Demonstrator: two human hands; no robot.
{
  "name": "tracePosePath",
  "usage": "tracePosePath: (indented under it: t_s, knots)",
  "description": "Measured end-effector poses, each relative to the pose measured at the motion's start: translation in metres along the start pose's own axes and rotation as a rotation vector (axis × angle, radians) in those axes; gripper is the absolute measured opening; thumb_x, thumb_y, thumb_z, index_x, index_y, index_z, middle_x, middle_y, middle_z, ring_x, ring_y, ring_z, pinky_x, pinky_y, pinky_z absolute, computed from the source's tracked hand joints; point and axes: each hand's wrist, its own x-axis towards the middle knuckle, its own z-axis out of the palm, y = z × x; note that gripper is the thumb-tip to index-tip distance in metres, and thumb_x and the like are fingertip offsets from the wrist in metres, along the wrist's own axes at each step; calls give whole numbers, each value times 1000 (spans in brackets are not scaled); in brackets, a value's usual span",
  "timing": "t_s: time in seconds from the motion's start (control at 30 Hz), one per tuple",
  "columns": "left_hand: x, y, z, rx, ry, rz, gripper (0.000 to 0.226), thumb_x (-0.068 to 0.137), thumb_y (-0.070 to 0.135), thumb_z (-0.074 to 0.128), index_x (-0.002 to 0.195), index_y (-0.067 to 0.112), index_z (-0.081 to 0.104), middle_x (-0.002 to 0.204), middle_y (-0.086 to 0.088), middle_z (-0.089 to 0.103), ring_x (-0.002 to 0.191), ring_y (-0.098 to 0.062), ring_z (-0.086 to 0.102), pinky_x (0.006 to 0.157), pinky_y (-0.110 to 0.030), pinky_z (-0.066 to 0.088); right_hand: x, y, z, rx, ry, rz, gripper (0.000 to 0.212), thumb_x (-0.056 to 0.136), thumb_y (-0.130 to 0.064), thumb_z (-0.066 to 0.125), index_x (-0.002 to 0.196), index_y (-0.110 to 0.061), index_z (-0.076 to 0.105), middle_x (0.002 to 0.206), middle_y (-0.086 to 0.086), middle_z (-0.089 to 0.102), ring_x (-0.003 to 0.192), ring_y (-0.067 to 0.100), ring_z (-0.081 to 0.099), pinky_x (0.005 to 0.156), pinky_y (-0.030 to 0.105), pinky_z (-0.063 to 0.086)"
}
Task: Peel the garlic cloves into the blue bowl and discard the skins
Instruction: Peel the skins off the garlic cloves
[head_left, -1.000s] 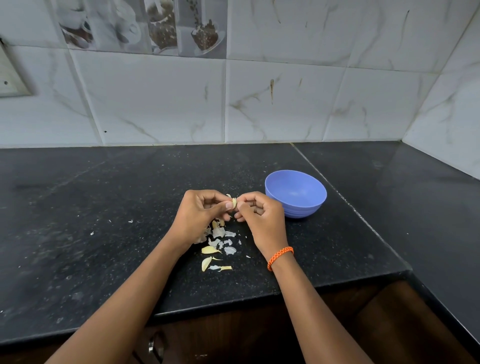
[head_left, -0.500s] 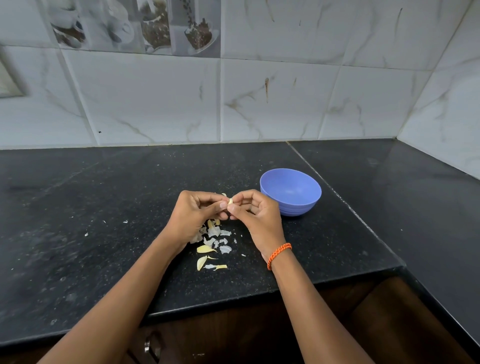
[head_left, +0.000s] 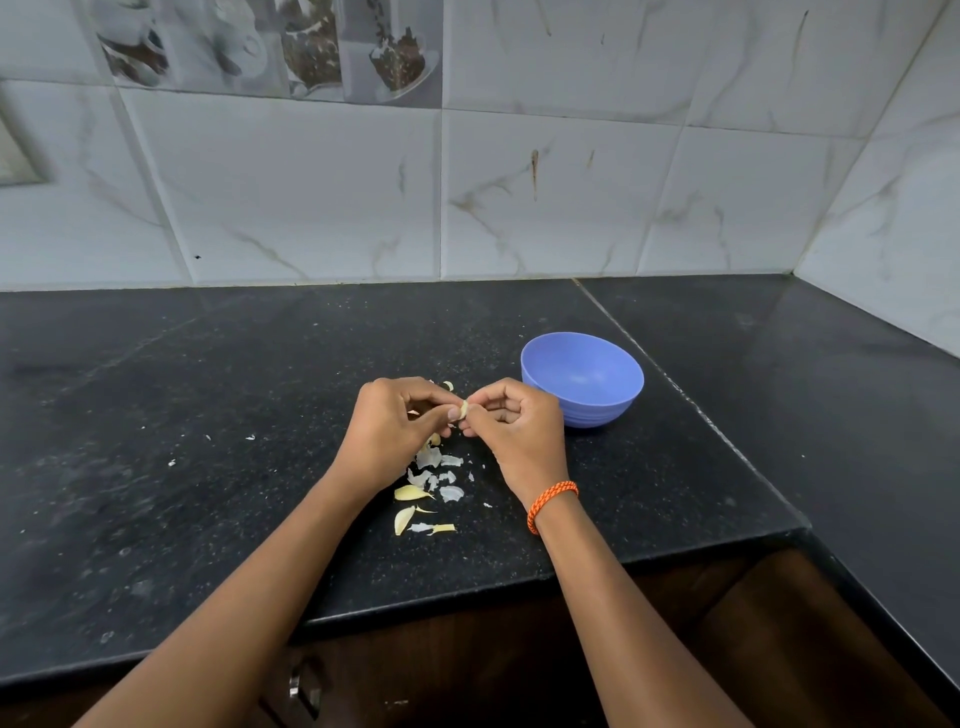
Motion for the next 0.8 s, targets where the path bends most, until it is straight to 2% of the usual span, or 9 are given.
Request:
tracePosePath:
  t_s: [0.17, 0.33, 0.43, 0.6, 0.8]
  knots:
    - [-2, 3, 5, 180, 44, 163, 14, 92, 9, 84, 100, 21, 87, 87, 11, 77, 78, -11, 75, 74, -33, 63, 0, 2, 1, -6, 9, 7, 8, 88, 0, 81, 87, -4, 75, 82, 6, 79, 76, 19, 79, 73, 32, 65]
    - [-2, 4, 6, 273, 41, 269, 22, 92, 8, 84, 106, 26, 86, 90, 11, 77, 84, -9, 72, 75, -36, 61, 1, 2, -1, 59, 6, 47, 6, 90, 7, 76, 89, 2, 73, 86, 14, 78, 77, 24, 80, 71, 29, 64]
    - [-2, 4, 7, 211, 47, 241, 19, 92, 11, 84, 103, 26, 87, 89, 11, 77, 83, -12, 74, 75, -37, 62, 0, 0, -2, 74, 15, 42, 5, 88, 9, 76, 88, 6, 73, 85, 17, 77, 76, 25, 79, 70, 26, 63]
    - [-2, 5, 7, 82, 50, 160, 13, 93, 10, 84, 102, 17, 87, 86, 5, 78, 75, -17, 77, 74, -43, 65, 0, -1, -3, 90, 27, 32, 6, 86, 6, 80, 87, 5, 75, 85, 16, 78, 75, 26, 79, 73, 30, 65]
    - [-2, 7, 8, 15, 32, 114, 13, 94, 9, 82, 101, 19, 87, 85, 4, 79, 75, -19, 77, 76, -45, 66, 0, -1, -3, 87, 54, 31, 6, 86, 8, 79, 85, 5, 74, 82, 15, 77, 72, 26, 79, 69, 28, 63]
